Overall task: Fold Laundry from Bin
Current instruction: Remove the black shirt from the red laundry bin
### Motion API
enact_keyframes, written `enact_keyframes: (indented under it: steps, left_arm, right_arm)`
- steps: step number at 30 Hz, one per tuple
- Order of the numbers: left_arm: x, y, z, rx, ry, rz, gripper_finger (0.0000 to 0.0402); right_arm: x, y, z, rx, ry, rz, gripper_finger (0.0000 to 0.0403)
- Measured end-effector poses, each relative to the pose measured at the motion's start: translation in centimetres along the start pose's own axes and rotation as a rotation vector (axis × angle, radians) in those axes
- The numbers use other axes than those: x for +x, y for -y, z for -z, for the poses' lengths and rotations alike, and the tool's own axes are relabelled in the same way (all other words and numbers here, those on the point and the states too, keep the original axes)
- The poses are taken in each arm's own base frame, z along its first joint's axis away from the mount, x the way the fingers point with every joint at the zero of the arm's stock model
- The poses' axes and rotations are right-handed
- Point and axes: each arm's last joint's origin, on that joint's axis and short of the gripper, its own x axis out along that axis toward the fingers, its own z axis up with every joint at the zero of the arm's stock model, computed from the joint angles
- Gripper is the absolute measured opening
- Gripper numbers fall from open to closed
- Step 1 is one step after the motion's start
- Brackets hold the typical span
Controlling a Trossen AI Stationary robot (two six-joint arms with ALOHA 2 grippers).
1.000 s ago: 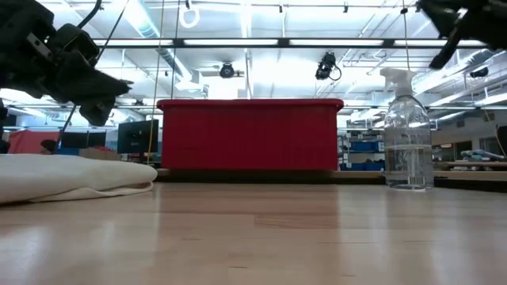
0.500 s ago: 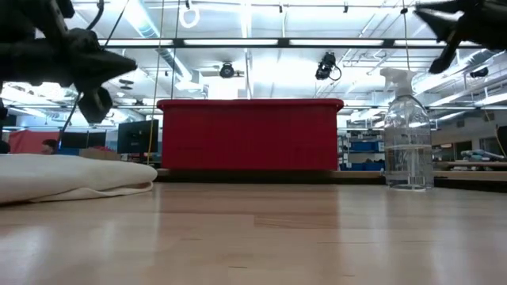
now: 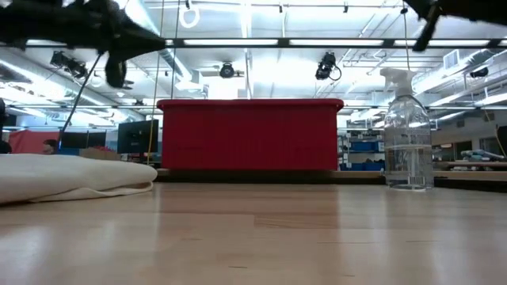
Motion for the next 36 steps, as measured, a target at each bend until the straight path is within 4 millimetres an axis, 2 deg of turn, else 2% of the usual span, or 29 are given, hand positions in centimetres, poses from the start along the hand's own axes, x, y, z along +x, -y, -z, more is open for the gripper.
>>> enact_keyframes:
  steps: [4,7,11,16,20,24,30,33,36]
  left_arm:
    - [2.9,1.3,-2.6,0.061,-0.025,-0.113,0.0035]
    - [4.9,1.8,-4.6,0.073,-0.078,-0.169,0.0058]
    - [6.6,1.9,-7.5,0.109,-0.143,-0.258,0.0103]
    - [7.4,0.9,-12.1,0.203,-0.185,-0.445,0.0163]
    - [7.8,-0.4,-15.7,0.319,-0.221,-0.493,0.0193]
    - [8.7,-2.8,-18.0,0.351,-0.261,-0.416,0.0200]
    - [10.1,-7.7,-18.7,0.296,-0.364,-0.300,0.0192]
    - [10.1,-9.3,-18.8,0.282,-0.376,-0.327,0.0190]
    - [9.9,-10.0,-19.1,0.297,-0.375,-0.350,0.0190]
  right_arm:
    - [2.5,-1.3,-1.1,-0.072,0.000,0.133,0.0041]
    - [4.6,-2.0,-1.8,-0.191,-0.049,0.242,0.0042]
    - [7.8,-2.4,-2.5,-0.348,-0.152,0.366,0.0055]
    - [12.1,-1.7,-3.8,-0.458,-0.209,0.506,0.0098]
    - [15.7,0.4,-4.7,-0.479,-0.221,0.624,0.0146]
    - [19.2,3.2,-6.4,-0.423,-0.239,0.687,0.0190]
    - [24.0,8.6,-8.7,-0.390,-0.322,0.772,0.0224]
    - [25.5,11.4,-9.8,-0.364,-0.368,0.808,0.0228]
    - [26.5,13.8,-10.5,-0.319,-0.406,0.845,0.0227]
